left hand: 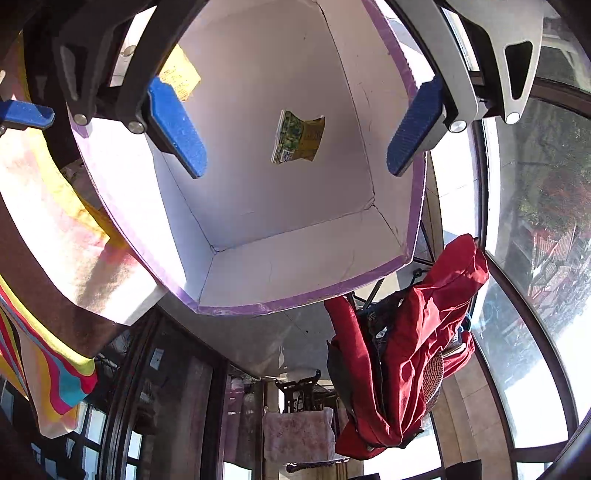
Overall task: Organize snacks
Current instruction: 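Carry both snacks to the white box and open both tools inside it, then move both open tools back over the snack pile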
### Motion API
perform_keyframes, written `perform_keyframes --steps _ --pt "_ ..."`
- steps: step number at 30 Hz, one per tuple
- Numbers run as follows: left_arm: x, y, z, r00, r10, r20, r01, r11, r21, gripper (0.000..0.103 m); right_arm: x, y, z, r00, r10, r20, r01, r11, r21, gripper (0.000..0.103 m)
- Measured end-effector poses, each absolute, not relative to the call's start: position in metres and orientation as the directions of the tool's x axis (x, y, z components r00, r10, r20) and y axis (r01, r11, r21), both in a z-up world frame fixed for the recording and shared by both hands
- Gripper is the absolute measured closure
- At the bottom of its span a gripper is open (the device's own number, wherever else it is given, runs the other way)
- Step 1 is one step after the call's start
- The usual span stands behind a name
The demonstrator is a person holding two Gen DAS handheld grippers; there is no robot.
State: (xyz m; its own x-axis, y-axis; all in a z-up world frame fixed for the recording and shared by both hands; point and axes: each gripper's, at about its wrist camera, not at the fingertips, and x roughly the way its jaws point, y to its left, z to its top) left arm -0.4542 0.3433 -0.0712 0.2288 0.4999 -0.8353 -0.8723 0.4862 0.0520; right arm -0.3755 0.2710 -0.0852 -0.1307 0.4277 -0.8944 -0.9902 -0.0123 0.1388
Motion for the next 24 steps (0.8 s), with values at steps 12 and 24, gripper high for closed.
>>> perform_keyframes --steps 12,24 --pt "-0.465 0.354 -0.105 0.207 0.429 -0.879 -0.866 0.499 0.04 0.004 -0.36 0.262 -0.121 0.055 0.232 -0.971 -0.993 0.119 -0.028 0.013" --pt "-0.413 0.293 -0.084 0.259 0.499 -0.827 -0.832 0.55 0.072 0.002 -0.333 0.221 -0.072 0.123 0.373 -0.92 -0.985 0.158 -0.068 0.012"
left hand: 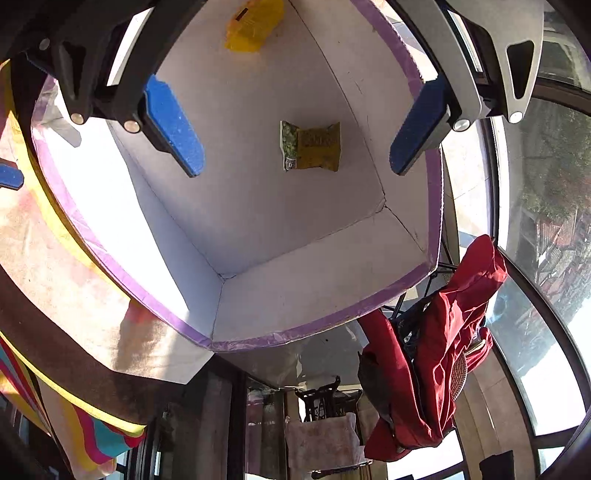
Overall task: Organize snacks
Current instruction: 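Move both open tools back over the snack pile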
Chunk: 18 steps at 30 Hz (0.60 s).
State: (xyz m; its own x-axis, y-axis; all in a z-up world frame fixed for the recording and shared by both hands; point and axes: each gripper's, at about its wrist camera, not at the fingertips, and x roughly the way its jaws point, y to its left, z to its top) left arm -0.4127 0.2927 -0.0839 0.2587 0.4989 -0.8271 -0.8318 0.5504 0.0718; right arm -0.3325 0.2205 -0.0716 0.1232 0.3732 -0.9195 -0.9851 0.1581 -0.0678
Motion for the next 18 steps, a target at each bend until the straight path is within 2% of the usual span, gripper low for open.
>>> perform_keyframes --steps 2,6,9,12,13,16,18 --pt "-0.415 0.292 -0.058 0.28 0.57 -0.772 -0.853 0.517 0.071 0.002 -0.335 0.2 -0.036 0.016 0.476 -0.879 -0.993 0.114 0.044 0.012" --pt "-0.413 0.294 0.007 0.389 0.666 -0.636 -0.875 0.483 -0.03 0.002 -0.326 0.123 0.047 -0.048 0.709 -0.703 -0.99 0.06 0.129 0.011" --pt "-0.384 0.282 0.053 0.521 0.661 -0.54 -0.819 0.564 -0.1 0.002 -0.292 0.051 0.096 0.094 0.84 -0.535 -0.979 0.175 0.102 0.005" --pt "-0.325 0.253 0.088 0.678 0.532 -0.506 -0.677 0.72 -0.151 0.002 -0.256 -0.016 0.108 0.362 0.836 -0.412 -0.905 0.421 0.058 0.005" --pt "-0.3 0.239 0.096 0.732 0.457 -0.505 -0.604 0.778 -0.171 0.002 -0.239 -0.032 0.103 0.437 0.801 -0.41 -0.863 0.501 0.06 0.005" --pt "-0.212 0.185 0.103 0.82 0.209 -0.533 -0.364 0.909 -0.204 0.002 -0.177 -0.062 0.076 0.614 0.59 -0.523 -0.664 0.745 0.06 0.005" --pt "-0.15 0.143 0.097 0.82 0.061 -0.569 -0.213 0.955 -0.205 0.002 -0.142 -0.082 0.059 0.68 0.49 -0.545 -0.531 0.842 0.094 0.005"
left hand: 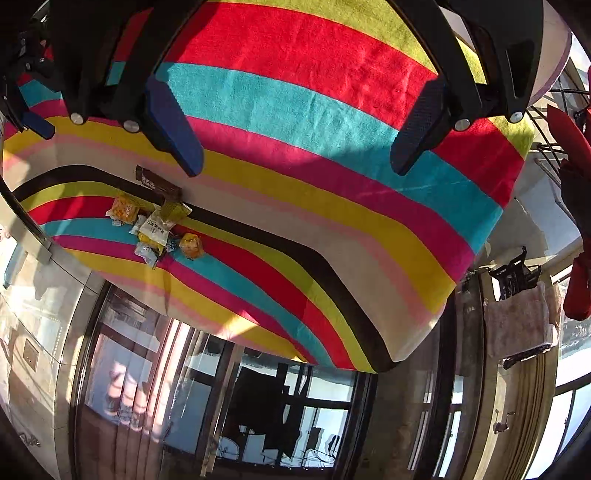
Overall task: Organize snacks
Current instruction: 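Move both open tools back over the snack pile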
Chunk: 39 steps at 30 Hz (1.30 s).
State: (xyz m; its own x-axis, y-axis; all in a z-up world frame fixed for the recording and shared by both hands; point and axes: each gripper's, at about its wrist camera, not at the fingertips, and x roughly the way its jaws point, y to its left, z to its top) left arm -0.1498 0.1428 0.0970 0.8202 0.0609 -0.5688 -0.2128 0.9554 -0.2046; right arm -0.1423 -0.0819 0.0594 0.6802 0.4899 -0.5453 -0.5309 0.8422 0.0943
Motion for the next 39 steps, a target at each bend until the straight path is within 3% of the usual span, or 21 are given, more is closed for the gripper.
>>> perform_keyframes --steps 4,9,14,18,22,25,26,29,32,39 --pt "-0.047 0.09 0.07 0.769 -0.076 -0.634 -0.087 0.971 -0.221 0.002 -0.073 -0.144 0.036 0.747 0.335 -0.574 -0.274 0.942 0.193 0.005" --pt "0.016 0.06 0.051 0.751 -0.091 -0.654 -0.126 0.952 -0.277 0.002 -0.017 -0.174 0.024 0.731 0.306 -0.61 -0.131 0.94 0.315 0.006" --pt "0.025 0.07 0.031 0.722 -0.078 -0.688 -0.205 0.925 -0.32 0.002 0.037 -0.15 0.021 0.727 0.237 -0.645 -0.082 0.962 0.26 0.006" --pt "0.016 0.081 0.035 0.77 -0.044 -0.637 -0.25 0.897 -0.364 0.002 0.07 -0.13 0.011 0.719 0.186 -0.669 -0.035 0.972 0.232 0.007" --pt "0.024 0.075 0.034 0.745 -0.066 -0.664 -0.221 0.915 -0.338 0.002 0.1 -0.108 0.006 0.696 0.106 -0.71 0.009 0.988 0.156 0.019" --pt "0.024 0.076 0.034 0.743 -0.07 -0.666 -0.222 0.913 -0.343 0.002 0.118 -0.091 0.0 0.663 0.051 -0.747 0.008 0.997 0.075 0.019" --pt "0.024 0.078 0.033 0.744 -0.066 -0.665 -0.232 0.908 -0.349 0.002 0.127 -0.089 -0.003 0.639 0.035 -0.768 0.007 0.999 0.051 0.025" --pt "0.024 0.08 0.03 0.744 -0.074 -0.664 -0.239 0.898 -0.369 0.002 0.125 -0.1 -0.006 0.634 0.084 -0.769 0.002 0.994 0.11 0.049" --pt "0.024 0.079 0.03 0.744 -0.082 -0.663 -0.227 0.902 -0.367 0.002 0.091 -0.121 0.006 0.697 0.177 -0.695 -0.063 0.98 0.186 0.051" --pt "0.025 0.076 0.031 0.74 -0.094 -0.666 -0.212 0.907 -0.364 0.002 0.02 -0.182 0.002 0.687 0.318 -0.654 -0.105 0.933 0.344 0.051"
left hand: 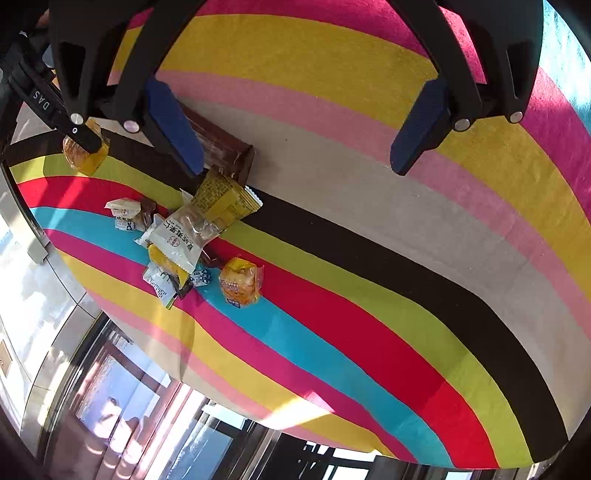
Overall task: Organize snacks
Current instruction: 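Move both open tools back over the snack pile, then grasp the brown chocolate bar with the left tool while the right tool grasps the orange cake bag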
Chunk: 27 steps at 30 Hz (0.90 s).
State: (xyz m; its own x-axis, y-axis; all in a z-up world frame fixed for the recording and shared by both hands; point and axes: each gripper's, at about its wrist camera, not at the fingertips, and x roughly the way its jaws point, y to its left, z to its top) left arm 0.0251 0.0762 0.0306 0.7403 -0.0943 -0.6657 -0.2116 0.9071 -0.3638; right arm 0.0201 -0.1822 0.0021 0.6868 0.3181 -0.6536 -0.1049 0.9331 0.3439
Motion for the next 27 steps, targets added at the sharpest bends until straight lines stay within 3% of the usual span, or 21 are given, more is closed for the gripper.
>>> perform_keyframes --steps 5,8,10,16,20,25,27 --pt "0.025 0.064 0.034 0.729 -0.113 -0.675 -0.162 0.93 -0.331 0.002 0.012 -0.201 -0.006 0.701 0.381 -0.603 -0.093 0.887 0.452 0.051" --pt "0.03 0.039 0.032 0.642 -0.138 -0.754 -0.108 0.958 -0.267 0.002 0.016 -0.201 -0.006 0.692 0.406 -0.597 -0.101 0.873 0.477 0.051" --pt "0.027 0.025 0.03 0.631 -0.156 -0.76 -0.131 0.944 -0.303 0.002 0.017 -0.201 -0.007 0.687 0.408 -0.601 -0.097 0.871 0.481 0.05" --pt "0.075 -0.008 0.028 0.593 0.095 -0.8 -0.325 0.937 -0.129 0.002 0.014 -0.202 -0.006 0.686 0.429 -0.588 -0.118 0.863 0.492 0.05" --pt "0.084 -0.024 0.017 0.497 0.168 -0.851 -0.262 0.964 0.037 0.002 0.01 -0.204 -0.005 0.689 0.437 -0.579 -0.128 0.859 0.496 0.05" --pt "0.03 0.007 0.019 0.526 0.214 -0.823 -0.303 0.952 0.054 0.002 0.013 -0.195 -0.006 0.672 0.417 -0.611 -0.129 0.879 0.459 0.05" --pt "0.024 0.017 0.021 0.553 0.175 -0.814 -0.281 0.959 0.015 0.002 0.013 -0.194 -0.007 0.67 0.414 -0.617 -0.13 0.883 0.451 0.05"
